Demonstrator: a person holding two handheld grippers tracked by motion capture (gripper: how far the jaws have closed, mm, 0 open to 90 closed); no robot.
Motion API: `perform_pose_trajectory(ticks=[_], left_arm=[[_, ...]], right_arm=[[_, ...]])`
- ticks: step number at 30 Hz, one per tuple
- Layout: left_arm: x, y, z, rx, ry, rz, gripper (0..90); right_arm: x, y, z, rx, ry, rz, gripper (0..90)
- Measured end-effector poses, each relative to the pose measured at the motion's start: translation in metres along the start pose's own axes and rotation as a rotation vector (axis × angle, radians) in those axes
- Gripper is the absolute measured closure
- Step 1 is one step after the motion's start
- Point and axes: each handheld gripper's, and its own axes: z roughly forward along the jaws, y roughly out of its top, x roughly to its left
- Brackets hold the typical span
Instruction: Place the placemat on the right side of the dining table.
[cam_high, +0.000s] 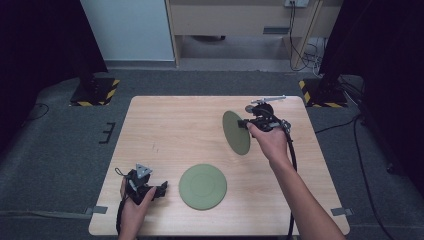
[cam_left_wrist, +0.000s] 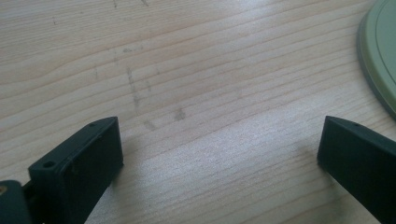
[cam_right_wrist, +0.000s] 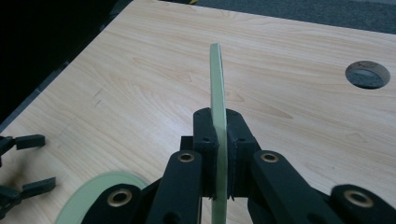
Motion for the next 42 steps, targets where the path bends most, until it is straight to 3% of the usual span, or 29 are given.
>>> perform_pose_trajectory(ticks=[13, 22, 26, 36, 42], left_arm=[[-0.003, -0.001, -0.001, -0.002, 0.011, -0.015, 0.0], [-0.005, -0.001, -0.001, 0.001, 0.022, -0.025, 0.0], [-0.001, 0.001, 0.001, 0.000, -0.002, -0.004, 0.0], [0.001, 0.003, 0.003, 0.001, -0.001, -0.002, 0.0], [0.004, 0.006, 0.005, 0.003, -0.017, 0.014, 0.0]], right_arm=[[-0.002, 0.025, 0.023, -0.008, -0.013, 0.018, 85.7], [-0.007, 0.044, 0.029, -0.028, -0.055, 0.050, 85.7], [-0.010, 0.052, 0.032, -0.016, -0.081, 0.050, 85.7], [-0.009, 0.056, 0.040, -0.031, -0.087, 0.111, 85.6], [-0.009, 0.060, 0.044, -0.026, -0.110, 0.113, 85.7]])
